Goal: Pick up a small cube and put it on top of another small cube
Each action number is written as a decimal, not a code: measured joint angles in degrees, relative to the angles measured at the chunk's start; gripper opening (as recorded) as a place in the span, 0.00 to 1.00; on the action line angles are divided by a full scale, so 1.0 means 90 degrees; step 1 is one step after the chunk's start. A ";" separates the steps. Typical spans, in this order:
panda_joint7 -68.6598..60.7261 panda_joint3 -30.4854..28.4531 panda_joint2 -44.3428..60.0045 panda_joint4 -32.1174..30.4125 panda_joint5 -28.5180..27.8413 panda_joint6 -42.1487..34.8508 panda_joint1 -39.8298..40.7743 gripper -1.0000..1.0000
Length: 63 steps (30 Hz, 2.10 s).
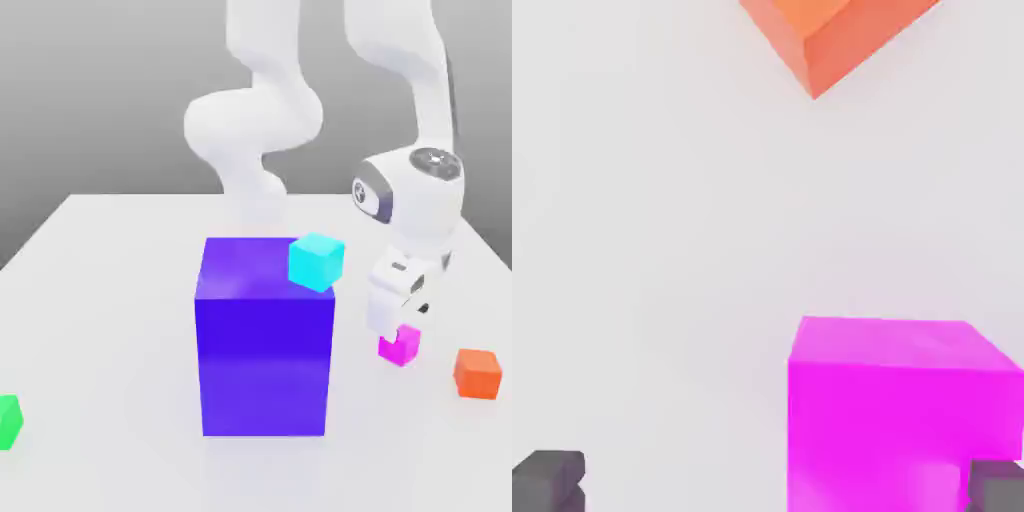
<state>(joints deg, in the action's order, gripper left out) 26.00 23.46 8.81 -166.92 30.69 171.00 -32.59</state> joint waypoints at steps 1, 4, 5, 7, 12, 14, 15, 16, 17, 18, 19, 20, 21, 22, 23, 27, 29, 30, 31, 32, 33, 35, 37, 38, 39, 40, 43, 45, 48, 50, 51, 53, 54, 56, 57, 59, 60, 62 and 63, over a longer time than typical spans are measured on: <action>0.0022 -0.0036 0.0073 0.0005 -0.0039 0.0062 -0.0023 0.50; 0.0127 -0.0214 0.0272 0.0011 -0.0200 0.0265 -0.0154 0.50; 0.0176 -0.0300 0.0330 0.0011 -0.0271 0.0336 -0.0222 0.50; 0.0275 -0.0511 0.0433 0.0007 -0.0408 0.0481 -0.0401 0.50; 0.0503 -0.1224 0.0616 -0.0009 -0.0700 0.0865 -0.1071 0.50; 0.0561 -0.1581 0.0662 -0.0015 -0.0764 0.1023 -0.1438 0.50; 0.0582 -0.1766 0.0681 -0.0018 -0.0782 0.1104 -0.1634 0.50; 0.0583 -0.1952 0.0696 -0.0019 -0.0771 0.1184 -0.1841 0.50; 0.0593 -0.2065 0.0705 -0.0021 -0.0778 0.1232 -0.1963 0.00; 0.0593 -0.2065 0.0705 -0.0021 -0.0778 0.1232 -0.1963 0.00; 0.0594 -0.2065 0.0705 -0.0021 -0.0779 0.1232 -0.1963 0.00; 0.0599 -0.2064 0.0705 -0.0021 -0.0783 0.1231 -0.1963 0.00; 0.0604 -0.2064 0.0705 -0.0021 -0.0788 0.1230 -0.1962 0.00; 0.0610 -0.2064 0.0705 -0.0021 -0.0795 0.1228 -0.1962 0.00; 0.0620 -0.2121 0.0709 -0.0022 -0.0805 0.1253 -0.2021 0.00; 0.0551 -0.1600 0.0666 -0.0012 -0.0745 0.1025 -0.1465 0.00; 0.0471 -0.1267 0.0621 -0.0004 -0.0653 0.0869 -0.1132 0.00; 0.0420 -0.1111 0.0593 0.0001 -0.0590 0.0790 -0.0982 0.00; 0.0364 -0.0964 0.0561 0.0006 -0.0519 0.0711 -0.0846 0.00; 0.0307 -0.0829 0.0524 0.0010 -0.0444 0.0632 -0.0724 0.00; 0.0250 -0.0705 0.0483 0.0015 -0.0368 0.0555 -0.0613 0.00; 0.0136 -0.0496 0.0388 0.0022 -0.0212 0.0402 -0.0439 0.00; 0.0040 -0.0334 0.0276 0.0025 -0.0074 0.0255 -0.0312 0.00; 0.0000 -0.0270 0.0214 0.0024 -0.0015 0.0185 -0.0264 0.00; -0.0034 -0.0220 0.0147 0.0022 0.0037 0.0116 -0.0230 0.00; -0.0057 -0.0176 0.0078 0.0018 0.0076 0.0051 -0.0199 0.00; -0.0077 -0.0115 -0.0147 -0.0005 0.0128 -0.0125 -0.0165 0.00; -0.0041 -0.0112 -0.0307 -0.0032 0.0098 -0.0221 -0.0167 0.00; 0.0106 -0.0140 -0.0555 -0.0091 -0.0073 -0.0333 -0.0173 0.00; 0.0268 -0.0171 -0.0722 -0.0143 -0.0275 -0.0384 -0.0159 0.00; 0.0369 -0.0183 -0.0805 -0.0172 -0.0404 -0.0403 -0.0144 0.00; 0.0613 -0.0138 -0.0970 -0.0236 -0.0721 -0.0431 -0.0033 0.00; 0.0753 -0.0155 -0.1051 -0.0271 -0.0904 -0.0441 -0.0014 0.00; 0.1073 -0.0157 -0.1209 -0.0344 -0.1331 -0.0454 0.0090 0.00; 0.1247 -0.0161 -0.1286 -0.0381 -0.1566 -0.0461 0.0143 0.00; 0.1627 -0.0044 -0.1437 -0.0457 -0.2082 -0.0467 0.0370 0.00; 0.1790 -0.0017 -0.1496 -0.0446 -0.2302 -0.0456 0.0475 0.00; 0.2027 -0.0014 -0.1577 -0.0309 -0.2624 -0.0399 0.0679 0.00; 0.2108 0.0008 -0.1603 -0.0213 -0.2725 -0.0370 0.0823 0.00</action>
<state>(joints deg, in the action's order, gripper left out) 44.97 23.54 -5.62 -168.83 6.17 167.67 -25.19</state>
